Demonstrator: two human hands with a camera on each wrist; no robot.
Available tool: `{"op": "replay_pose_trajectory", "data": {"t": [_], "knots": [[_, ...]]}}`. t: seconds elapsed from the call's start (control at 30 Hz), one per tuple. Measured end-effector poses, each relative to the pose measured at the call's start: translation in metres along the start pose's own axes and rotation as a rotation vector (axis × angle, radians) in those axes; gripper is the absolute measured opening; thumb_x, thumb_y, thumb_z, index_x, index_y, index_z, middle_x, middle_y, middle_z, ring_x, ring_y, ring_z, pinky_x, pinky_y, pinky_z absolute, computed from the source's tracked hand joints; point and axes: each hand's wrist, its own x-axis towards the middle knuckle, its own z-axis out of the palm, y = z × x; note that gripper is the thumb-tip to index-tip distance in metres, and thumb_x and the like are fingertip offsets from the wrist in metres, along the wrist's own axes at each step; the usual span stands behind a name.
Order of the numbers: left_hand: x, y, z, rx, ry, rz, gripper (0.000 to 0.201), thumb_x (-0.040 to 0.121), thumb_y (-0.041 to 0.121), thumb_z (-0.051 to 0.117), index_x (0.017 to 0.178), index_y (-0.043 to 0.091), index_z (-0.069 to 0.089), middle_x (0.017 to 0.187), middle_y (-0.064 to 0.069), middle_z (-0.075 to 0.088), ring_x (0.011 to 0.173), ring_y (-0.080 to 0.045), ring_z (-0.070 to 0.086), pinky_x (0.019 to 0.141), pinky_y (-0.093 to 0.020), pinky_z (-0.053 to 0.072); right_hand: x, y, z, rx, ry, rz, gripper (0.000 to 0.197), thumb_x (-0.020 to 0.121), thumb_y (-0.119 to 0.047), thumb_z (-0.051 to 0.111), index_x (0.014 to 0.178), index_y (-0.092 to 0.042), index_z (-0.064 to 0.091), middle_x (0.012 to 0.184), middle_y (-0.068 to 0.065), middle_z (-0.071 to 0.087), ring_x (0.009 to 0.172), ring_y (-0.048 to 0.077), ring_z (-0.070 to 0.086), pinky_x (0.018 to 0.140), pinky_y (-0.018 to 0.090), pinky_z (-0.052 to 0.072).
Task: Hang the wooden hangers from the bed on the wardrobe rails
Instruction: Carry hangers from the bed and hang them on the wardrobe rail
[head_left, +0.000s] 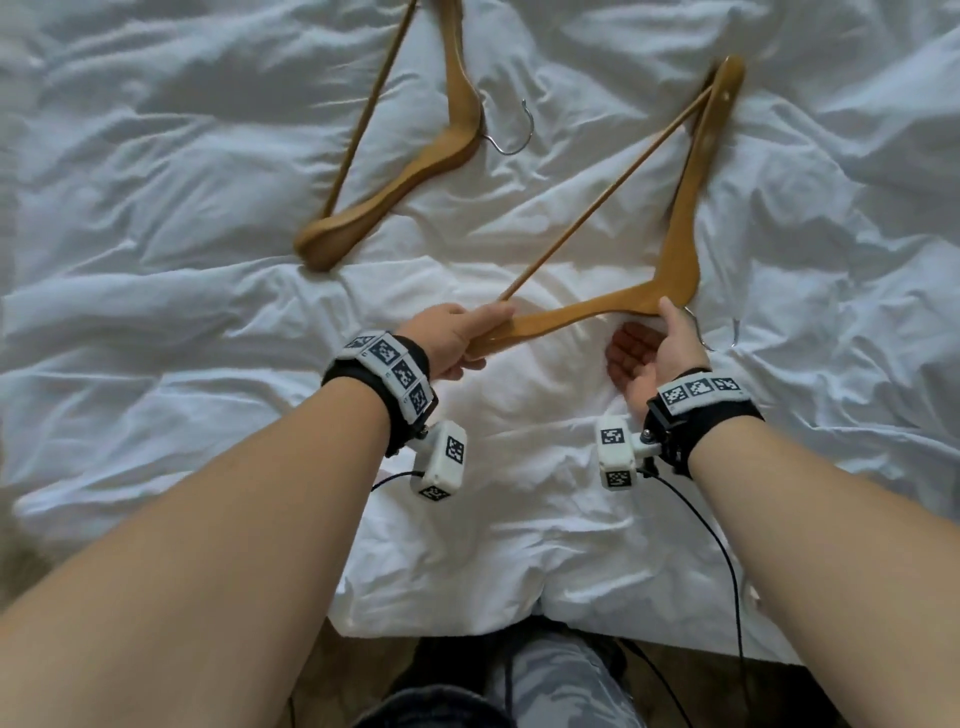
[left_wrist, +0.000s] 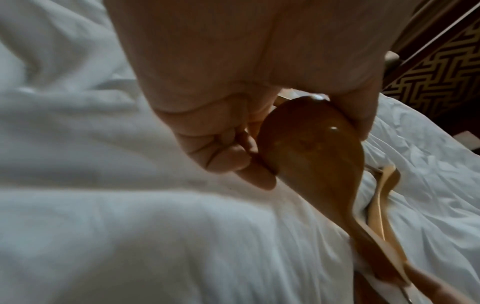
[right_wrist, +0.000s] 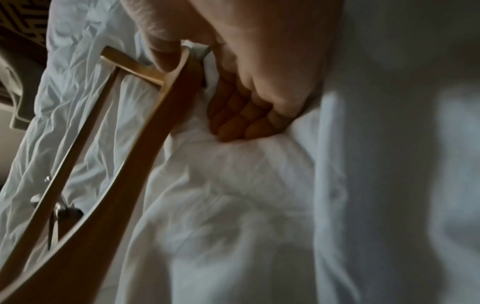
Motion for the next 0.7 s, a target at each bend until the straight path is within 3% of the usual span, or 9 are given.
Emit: {"op": "replay_pose_trajectory", "data": {"t": [0.1,0.17,0.23,0.3,0.37,0.5,0.6,0.7], "knots": [[-0.022,-0.019,0.000,0.013,-0.093,-0.027,0.075,0.058,0.071,0.077,0.104,0.012,0.073,0.077,-0.001,0.065,0.070,-0.018,0.063,0.058,-0.028,0.047,-0.014,0.003,0.005,0.137,-0.078,0.018,0.048,0.084,-0.051,0.064,0.111,-0.011,0.070,0.097,0.010,0.068,0.095,0.028,0.064,0.087,0.038,0.053],[-0.037,-0.033,-0.002,0.004,-0.135,-0.054,0.065,0.060,0.069,0.078,0.098,0.017,0.076,0.075,0.000,0.064,0.070,-0.018,0.062,0.059,-0.027,0.048,-0.025,0.008,0.012,0.235,-0.084,0.021,0.038,0.085,-0.037,0.067,0.115,-0.014,0.072,0.095,0.009,0.069,0.090,0.028,0.066,0.089,0.042,0.053],[-0.053,-0.048,-0.005,-0.044,-0.153,-0.078,0.047,0.072,0.058,0.079,0.096,0.018,0.075,0.073,0.000,0.062,0.069,-0.018,0.059,0.058,-0.026,0.047,-0.038,0.018,0.018,0.252,-0.074,0.044,0.022,0.086,-0.027,0.067,0.103,-0.016,0.073,0.086,0.008,0.067,0.086,0.029,0.067,0.088,0.047,0.054],[-0.068,-0.062,-0.009,-0.113,-0.119,-0.104,0.031,0.083,0.042,0.076,0.097,0.015,0.073,0.075,-0.003,0.061,0.067,-0.019,0.059,0.060,-0.028,0.047,-0.049,0.033,0.021,0.215,-0.046,0.084,0.011,0.086,-0.023,0.068,0.089,-0.014,0.066,0.083,0.010,0.066,0.082,0.030,0.067,0.081,0.047,0.056],[-0.083,-0.076,-0.018,-0.153,-0.073,-0.135,0.023,0.088,0.032,0.072,0.098,0.011,0.070,0.078,-0.008,0.064,0.068,-0.022,0.063,0.065,-0.032,0.051,-0.057,0.051,0.024,0.169,-0.039,0.127,0.014,0.084,-0.023,0.070,0.081,-0.013,0.061,0.077,0.010,0.065,0.075,0.029,0.066,0.077,0.046,0.057],[-0.117,-0.111,-0.041,-0.111,0.007,-0.229,0.024,0.092,0.025,0.058,0.105,0.006,0.065,0.091,-0.016,0.072,0.078,-0.025,0.073,0.078,-0.041,0.059,-0.074,0.091,0.043,0.046,-0.103,0.174,0.021,0.085,-0.023,0.068,0.070,-0.012,0.058,0.064,0.006,0.061,0.066,0.026,0.064,0.084,0.047,0.056],[-0.146,-0.142,-0.060,-0.125,0.109,-0.294,0.029,0.091,0.026,0.048,0.101,0.004,0.064,0.086,-0.013,0.071,0.071,-0.025,0.071,0.065,-0.034,0.054,-0.092,0.129,0.064,-0.093,-0.147,0.182,0.016,0.087,-0.024,0.066,0.076,-0.014,0.060,0.071,0.004,0.061,0.081,0.026,0.063,0.094,0.052,0.051],[-0.185,-0.179,-0.076,-0.148,0.183,-0.316,0.031,0.093,0.028,0.045,0.100,0.004,0.064,0.082,-0.012,0.070,0.066,-0.027,0.068,0.055,-0.027,0.046,-0.119,0.165,0.084,-0.227,-0.221,0.212,0.013,0.086,-0.025,0.066,0.080,-0.015,0.060,0.078,0.004,0.063,0.083,0.026,0.065,0.092,0.051,0.052]]}}
